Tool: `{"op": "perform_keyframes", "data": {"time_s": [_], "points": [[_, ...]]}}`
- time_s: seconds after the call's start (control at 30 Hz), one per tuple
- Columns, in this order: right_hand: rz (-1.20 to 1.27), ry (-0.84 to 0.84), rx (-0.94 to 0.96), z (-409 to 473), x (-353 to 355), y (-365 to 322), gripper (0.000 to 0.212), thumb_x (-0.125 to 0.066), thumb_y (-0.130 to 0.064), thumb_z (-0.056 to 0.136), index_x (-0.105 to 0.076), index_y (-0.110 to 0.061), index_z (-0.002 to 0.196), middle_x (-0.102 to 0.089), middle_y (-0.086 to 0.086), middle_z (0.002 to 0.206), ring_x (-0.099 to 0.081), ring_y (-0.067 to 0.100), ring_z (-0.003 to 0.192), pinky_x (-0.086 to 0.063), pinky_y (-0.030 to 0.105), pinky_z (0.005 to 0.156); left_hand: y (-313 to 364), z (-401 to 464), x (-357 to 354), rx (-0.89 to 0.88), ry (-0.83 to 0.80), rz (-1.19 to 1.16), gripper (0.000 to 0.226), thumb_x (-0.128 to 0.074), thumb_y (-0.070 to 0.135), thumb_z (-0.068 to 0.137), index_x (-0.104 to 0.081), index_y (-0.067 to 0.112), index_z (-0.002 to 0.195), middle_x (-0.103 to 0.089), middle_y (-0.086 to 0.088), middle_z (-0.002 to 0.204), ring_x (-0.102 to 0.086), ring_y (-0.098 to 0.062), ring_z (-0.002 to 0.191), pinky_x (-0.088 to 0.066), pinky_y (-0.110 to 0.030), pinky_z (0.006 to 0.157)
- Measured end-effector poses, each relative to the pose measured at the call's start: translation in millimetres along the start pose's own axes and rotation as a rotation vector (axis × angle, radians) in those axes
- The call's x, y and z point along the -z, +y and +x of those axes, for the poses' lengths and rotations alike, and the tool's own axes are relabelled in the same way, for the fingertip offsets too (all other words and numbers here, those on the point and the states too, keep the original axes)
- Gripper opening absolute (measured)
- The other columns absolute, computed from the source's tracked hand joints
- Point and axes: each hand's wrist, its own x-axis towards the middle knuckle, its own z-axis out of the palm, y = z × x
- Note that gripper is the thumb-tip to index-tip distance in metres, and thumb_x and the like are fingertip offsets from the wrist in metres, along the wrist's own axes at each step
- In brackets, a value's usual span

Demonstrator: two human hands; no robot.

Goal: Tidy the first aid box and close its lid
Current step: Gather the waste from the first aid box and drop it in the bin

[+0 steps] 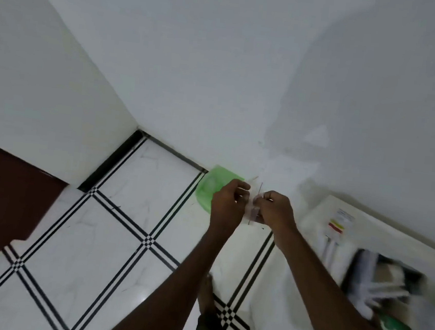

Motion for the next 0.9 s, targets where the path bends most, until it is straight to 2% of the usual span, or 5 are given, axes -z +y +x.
{"op": "perform_keyframes", "data": {"time_s": [0.2, 0.43, 0.6, 0.73, 0.9], "points": [[0.067, 0.011, -0.206, 137, -134, 40, 0.008, -0.061, -0.004, 0.083, -0.066, -0.002, 0.078, -0.072, 0.027, 0.095, -0.073, 0.037, 0.084, -0.062, 0.047, 0.071, -141, 121, 10, 0.163, -0.153, 0.125, 0.034, -0.05, 0.0, 0.091, -0.069, 0.008, 0.118, -0.072, -0.008, 0.119, -0.066, -0.019, 0.109, -0.046, -0.019, 0.091], [0.146, 0.0, -0.424, 311, -236, 138, 0.01, -0.053, 0.001, 0.091, -0.061, -0.004, 0.087, -0.064, 0.014, 0.091, -0.062, 0.02, 0.071, -0.055, 0.033, 0.062, -314, 245, -41, 0.241, -0.452, 0.221, 0.043, -0.047, -0.004, 0.092, -0.054, -0.001, 0.134, -0.059, -0.021, 0.135, -0.056, -0.032, 0.123, -0.041, -0.032, 0.103], [0.06, 0.052, -0.506, 377, -250, 208, 0.011, -0.05, -0.002, 0.092, -0.059, -0.008, 0.094, -0.06, 0.011, 0.09, -0.06, 0.022, 0.075, -0.05, 0.032, 0.062, -405, 284, -78, 0.334, -0.548, 0.251, 0.05, -0.043, -0.005, 0.092, -0.047, 0.003, 0.141, -0.046, -0.015, 0.149, -0.042, -0.026, 0.14, -0.026, -0.026, 0.116], [-0.131, 0.065, -0.431, 383, -242, 233, 0.007, -0.061, -0.015, 0.083, -0.062, -0.01, 0.087, -0.064, 0.016, 0.096, -0.062, 0.028, 0.085, -0.056, 0.044, 0.079, -435, 289, -78, 0.378, -0.497, 0.201, 0.044, -0.052, 0.003, 0.093, -0.052, 0.003, 0.137, -0.056, -0.014, 0.141, -0.052, -0.026, 0.131, -0.036, -0.028, 0.112], [-0.277, 0.078, -0.316, 356, -226, 210, 0.053, -0.059, -0.044, 0.062, -0.065, -0.01, 0.102, -0.07, 0.017, 0.109, -0.065, 0.035, 0.103, -0.053, 0.052, 0.093, -406, 281, -50, 0.367, -0.471, 0.172, 0.039, -0.058, 0.018, 0.092, -0.059, 0.012, 0.131, -0.063, -0.006, 0.133, -0.06, -0.02, 0.119, -0.037, -0.018, 0.093]]}}
